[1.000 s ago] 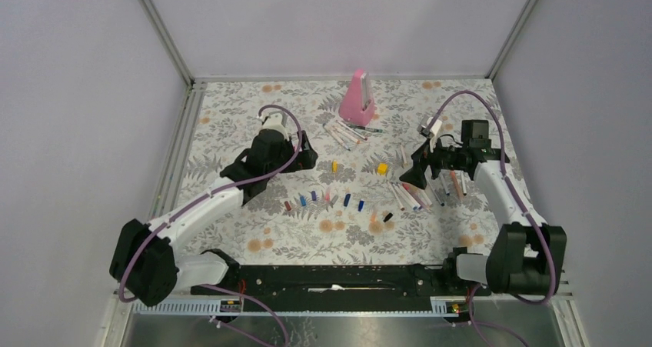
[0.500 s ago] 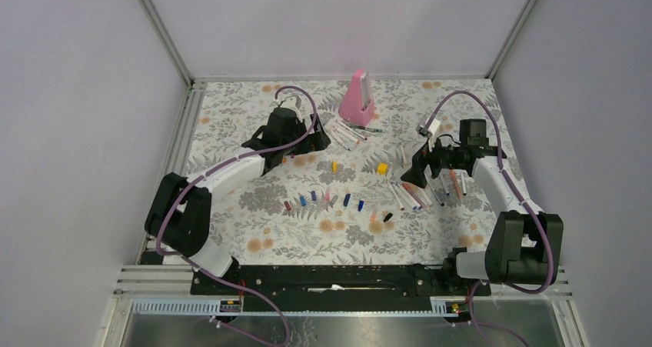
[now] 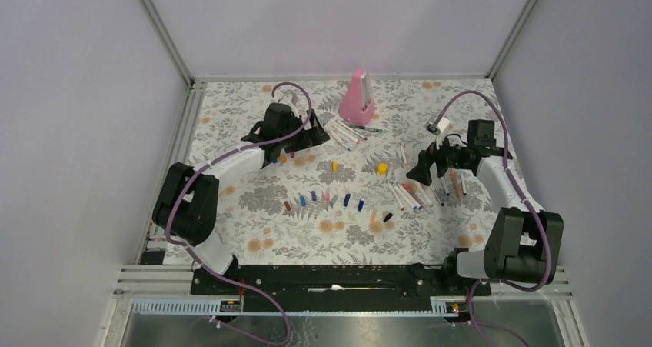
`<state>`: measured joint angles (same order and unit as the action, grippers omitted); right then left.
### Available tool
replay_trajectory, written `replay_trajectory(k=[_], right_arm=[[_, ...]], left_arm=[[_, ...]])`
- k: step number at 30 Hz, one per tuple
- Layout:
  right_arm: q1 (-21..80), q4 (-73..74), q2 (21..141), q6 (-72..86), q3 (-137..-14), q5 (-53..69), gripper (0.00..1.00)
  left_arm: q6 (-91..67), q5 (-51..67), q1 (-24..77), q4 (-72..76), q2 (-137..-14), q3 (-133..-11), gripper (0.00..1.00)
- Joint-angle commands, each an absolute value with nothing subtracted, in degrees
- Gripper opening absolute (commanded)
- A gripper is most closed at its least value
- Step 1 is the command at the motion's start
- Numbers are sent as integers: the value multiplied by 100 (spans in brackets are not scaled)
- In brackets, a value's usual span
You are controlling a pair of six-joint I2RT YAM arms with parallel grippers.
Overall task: Open the pen caps
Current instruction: Reset both arms
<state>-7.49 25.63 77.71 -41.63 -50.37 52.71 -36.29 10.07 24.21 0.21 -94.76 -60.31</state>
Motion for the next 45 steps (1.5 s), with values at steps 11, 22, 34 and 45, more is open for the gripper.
replay_trajectory(k=[11,22,34,45], right_arm=[[-1496,2427,6642,-2585,-5212,4032,100],[-1512,2953,5599,-1822,-5578,3935,100],[-1512,2923,4708,-619,-5620,3604,100],[-1512,3072,4258,-53,-5634,3570,100]], left_arm=[[-3471,981,2199,-576,-7517,-5845,99],[-3225,973,2183,-1779,-5721,-5848,99],[-2863,192,2184,-2812,-4345,-6092,99],[-2731,42,2187,-2865,-4188,-6344,99]])
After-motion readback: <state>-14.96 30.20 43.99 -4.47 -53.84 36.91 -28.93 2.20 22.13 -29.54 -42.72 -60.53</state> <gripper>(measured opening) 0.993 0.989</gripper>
